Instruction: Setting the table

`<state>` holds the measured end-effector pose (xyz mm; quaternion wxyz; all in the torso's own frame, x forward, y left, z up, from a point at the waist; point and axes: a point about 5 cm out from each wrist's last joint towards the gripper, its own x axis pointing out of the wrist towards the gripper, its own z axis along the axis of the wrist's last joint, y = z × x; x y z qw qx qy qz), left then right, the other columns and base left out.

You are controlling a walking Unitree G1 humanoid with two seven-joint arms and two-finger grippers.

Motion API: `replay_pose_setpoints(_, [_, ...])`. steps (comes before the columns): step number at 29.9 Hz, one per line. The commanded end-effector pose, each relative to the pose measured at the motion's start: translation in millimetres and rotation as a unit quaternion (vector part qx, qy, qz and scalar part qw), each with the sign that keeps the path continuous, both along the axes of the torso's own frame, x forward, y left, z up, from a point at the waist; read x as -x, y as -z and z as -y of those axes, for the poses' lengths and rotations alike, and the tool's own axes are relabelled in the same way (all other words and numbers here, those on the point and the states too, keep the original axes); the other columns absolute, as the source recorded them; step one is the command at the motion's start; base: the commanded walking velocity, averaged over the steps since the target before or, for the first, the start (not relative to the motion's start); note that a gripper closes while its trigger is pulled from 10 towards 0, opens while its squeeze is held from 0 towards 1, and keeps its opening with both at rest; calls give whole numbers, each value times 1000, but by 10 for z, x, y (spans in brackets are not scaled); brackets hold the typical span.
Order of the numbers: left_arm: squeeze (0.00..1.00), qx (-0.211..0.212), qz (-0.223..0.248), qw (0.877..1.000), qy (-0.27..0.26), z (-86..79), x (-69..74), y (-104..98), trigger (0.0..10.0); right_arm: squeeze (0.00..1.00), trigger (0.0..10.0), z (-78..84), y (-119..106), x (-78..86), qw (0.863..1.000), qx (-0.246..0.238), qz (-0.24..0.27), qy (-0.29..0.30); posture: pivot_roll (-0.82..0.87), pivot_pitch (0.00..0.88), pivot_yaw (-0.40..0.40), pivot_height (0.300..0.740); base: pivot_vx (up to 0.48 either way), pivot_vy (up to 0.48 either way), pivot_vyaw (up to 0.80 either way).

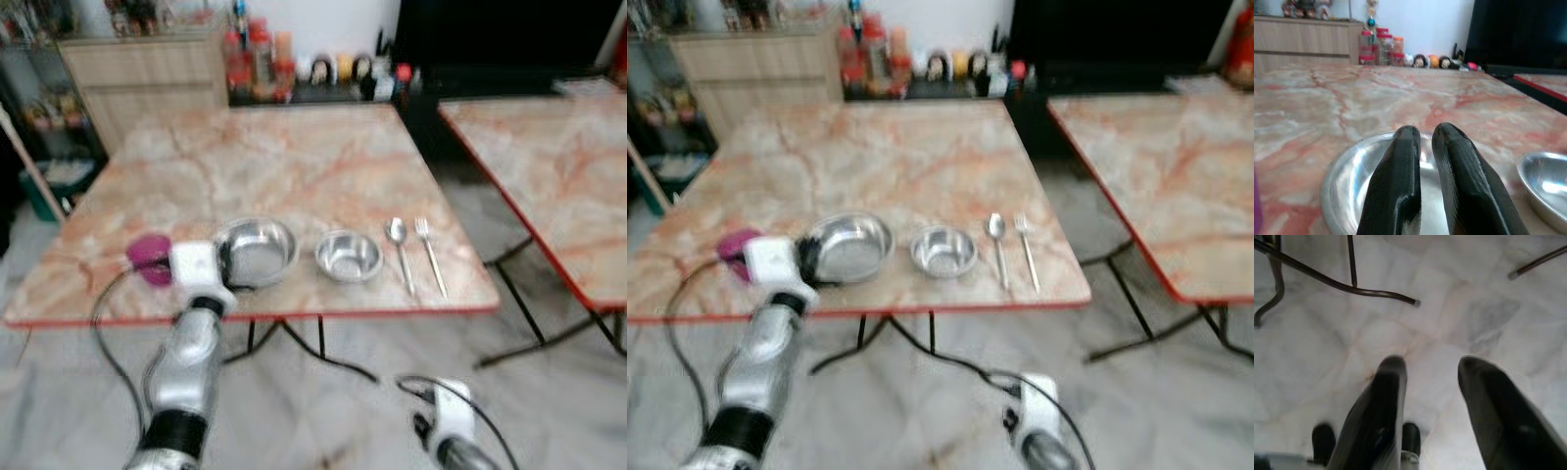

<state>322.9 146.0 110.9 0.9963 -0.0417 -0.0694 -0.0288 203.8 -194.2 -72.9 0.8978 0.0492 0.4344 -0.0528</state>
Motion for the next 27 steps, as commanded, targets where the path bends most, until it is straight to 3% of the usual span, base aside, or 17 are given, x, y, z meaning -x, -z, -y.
replay_pose_setpoints(1, [0,-1,3,1000,-21,-139,3,-33,10000,0,10000,-126,-29,-79,1000,-10,11,-14,62,0,-33,740,334,0,0])
replay_pose_setpoints(7, [0,5,8,1000,-24,-163,-3,-72,10000,0,10000,-147,-21,-65,999,-5,13,-32,66,0,-30,740,100,0,0])
replay_pose_setpoints(11, [0,2,7,1000,-22,-161,-8,-74,10000,0,10000,-160,-21,-66,999,-3,14,-41,64,0,-26,740,0,0,742])
replay_pose_setpoints(18, [0,6,-4,1000,-15,-145,-28,-74,10000,0,10000,-162,-16,-59,1000,-13,12,-25,64,0,-22,740,0,0,88])
replay_pose_setpoints(19, [1000,6,-10,1000,-15,-139,-35,-67,10000,0,10000,-161,-15,-58,1000,-13,11,-24,65,0,-21,740,0,0,0])
replay_pose_setpoints(27, [1000,12,-26,1000,13,-57,-54,-47,10000,0,10000,-160,-17,-63,1000,-16,12,-16,64,0,-22,740,0,0,0])
